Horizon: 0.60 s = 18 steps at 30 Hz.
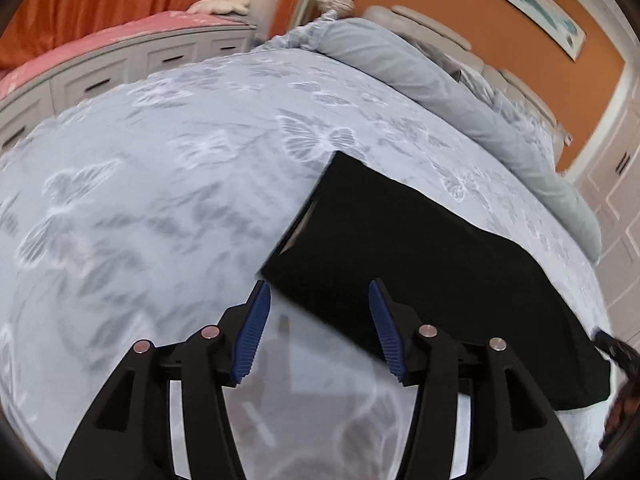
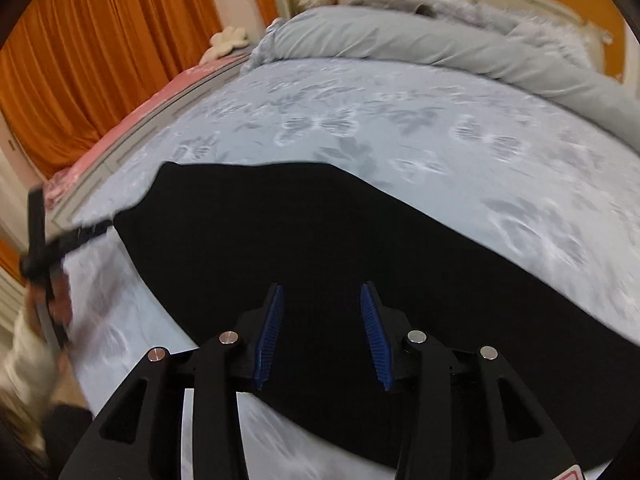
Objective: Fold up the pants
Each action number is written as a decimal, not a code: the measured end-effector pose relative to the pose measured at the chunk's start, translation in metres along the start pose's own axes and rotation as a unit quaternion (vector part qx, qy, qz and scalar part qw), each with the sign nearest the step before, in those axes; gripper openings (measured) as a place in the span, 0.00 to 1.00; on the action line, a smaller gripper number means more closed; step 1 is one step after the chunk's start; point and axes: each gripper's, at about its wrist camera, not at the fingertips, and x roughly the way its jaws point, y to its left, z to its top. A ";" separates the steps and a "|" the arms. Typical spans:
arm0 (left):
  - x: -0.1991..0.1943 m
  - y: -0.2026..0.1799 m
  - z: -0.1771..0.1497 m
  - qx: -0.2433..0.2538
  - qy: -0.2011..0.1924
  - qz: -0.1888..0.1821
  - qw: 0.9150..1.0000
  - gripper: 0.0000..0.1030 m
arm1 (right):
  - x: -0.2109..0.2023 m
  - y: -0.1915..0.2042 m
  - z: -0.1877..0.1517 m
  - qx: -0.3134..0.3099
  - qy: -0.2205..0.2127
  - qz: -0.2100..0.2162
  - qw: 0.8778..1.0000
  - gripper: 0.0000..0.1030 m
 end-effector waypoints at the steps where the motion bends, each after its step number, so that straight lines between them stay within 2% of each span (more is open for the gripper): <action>1: 0.018 -0.003 0.004 0.011 0.014 0.035 0.999 0.47 | -0.008 -0.009 -0.011 0.010 -0.007 -0.005 1.000 0.39; 2: 0.034 -0.001 0.006 0.014 0.025 0.064 0.998 0.47 | -0.012 -0.019 -0.021 0.024 -0.009 -0.010 1.000 0.39; 4: 0.046 0.007 0.010 -0.004 0.022 0.061 0.998 0.51 | -0.023 -0.053 -0.043 0.076 -0.005 -0.040 0.996 0.39; 5: 0.042 0.006 0.012 -0.009 0.024 0.063 0.998 0.51 | -0.032 -0.072 -0.053 0.102 -0.006 -0.076 0.992 0.39; 7: 0.025 0.001 0.014 -0.013 0.013 0.077 0.997 0.50 | -0.047 -0.095 -0.065 0.123 -0.009 -0.113 0.986 0.39; 9: -0.006 -0.010 0.014 -0.006 -0.023 0.092 0.995 0.49 | -0.061 -0.106 -0.073 0.127 -0.019 -0.131 0.983 0.40; 11: -0.032 -0.025 0.013 0.004 -0.046 0.089 0.995 0.50 | -0.063 -0.101 -0.076 0.089 -0.014 -0.113 0.989 0.40; 13: -0.055 -0.044 0.013 0.010 -0.056 0.078 0.995 0.50 | -0.048 -0.073 -0.074 0.006 -0.003 -0.091 0.996 0.40; 16: -0.087 -0.089 0.007 0.018 -0.060 0.040 0.997 0.53 | -0.024 -0.045 -0.083 -0.073 0.029 -0.065 0.995 0.41; 17: -0.092 -0.102 0.004 0.022 -0.058 0.028 0.998 0.55 | -0.013 -0.039 -0.085 -0.087 0.042 -0.053 0.994 0.39; 18: -0.096 -0.117 0.000 0.027 -0.053 0.017 0.998 0.60 | -0.003 -0.035 -0.086 -0.095 0.051 -0.046 0.993 0.27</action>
